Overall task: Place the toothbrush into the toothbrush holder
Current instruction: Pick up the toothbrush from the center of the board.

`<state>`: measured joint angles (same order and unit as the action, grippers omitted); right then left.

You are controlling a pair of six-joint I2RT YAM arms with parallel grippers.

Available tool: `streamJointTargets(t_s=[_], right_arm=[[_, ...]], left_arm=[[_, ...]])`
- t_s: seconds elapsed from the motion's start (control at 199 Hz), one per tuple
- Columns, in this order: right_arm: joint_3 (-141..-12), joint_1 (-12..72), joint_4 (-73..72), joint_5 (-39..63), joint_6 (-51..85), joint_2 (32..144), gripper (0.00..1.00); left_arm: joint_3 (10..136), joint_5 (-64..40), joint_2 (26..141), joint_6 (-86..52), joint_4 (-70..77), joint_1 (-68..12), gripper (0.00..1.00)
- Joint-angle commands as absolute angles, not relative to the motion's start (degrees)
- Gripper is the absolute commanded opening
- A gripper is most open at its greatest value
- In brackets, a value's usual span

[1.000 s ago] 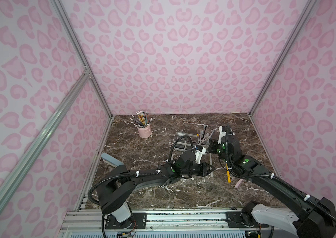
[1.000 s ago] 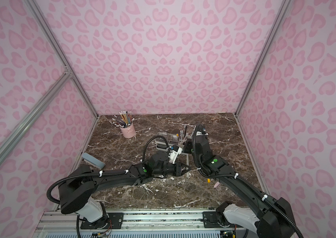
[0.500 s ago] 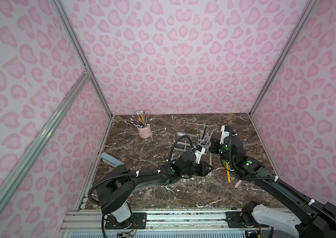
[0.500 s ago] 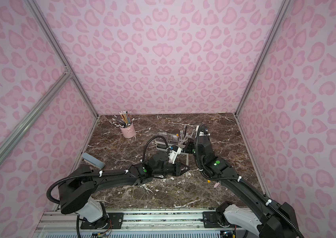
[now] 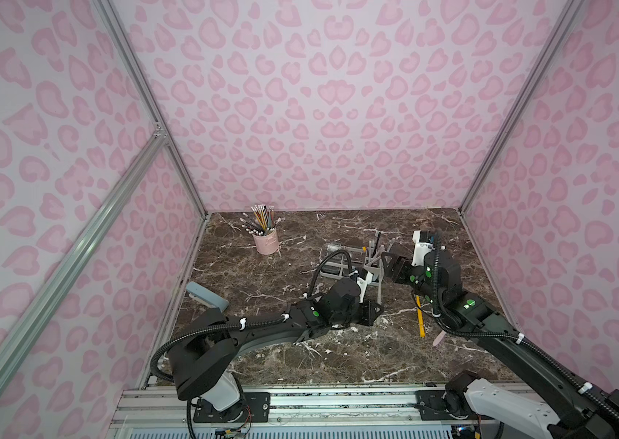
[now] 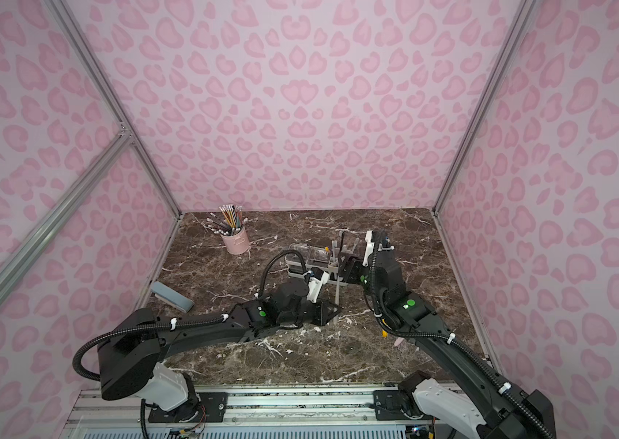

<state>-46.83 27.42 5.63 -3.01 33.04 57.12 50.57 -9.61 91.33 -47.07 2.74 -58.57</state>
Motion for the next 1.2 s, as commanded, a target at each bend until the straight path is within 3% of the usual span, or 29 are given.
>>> streamJointTargets(t_s=[0.0,0.166,0.416,1.199], right_arm=[[-46.97,24.77,3.92,8.7,34.44,57.93,0.76],[-46.62,21.15,3.21,18.21,34.68,61.3,0.74],[-46.33,21.09,1.48,20.58,34.51,62.81,0.74],[-48.41,22.34,0.52,25.58,33.3,70.27,0.21]], left_arm=[[50.47,-5.39,89.77,-43.88,-1.22,-58.54,0.03],[50.36,-2.19,87.65,-42.01,-4.32,-58.54,0.03],[50.12,-3.33,87.99,-41.57,-4.41,-58.54,0.03],[50.87,-4.01,89.11,-41.4,-4.22,-58.71,0.03]])
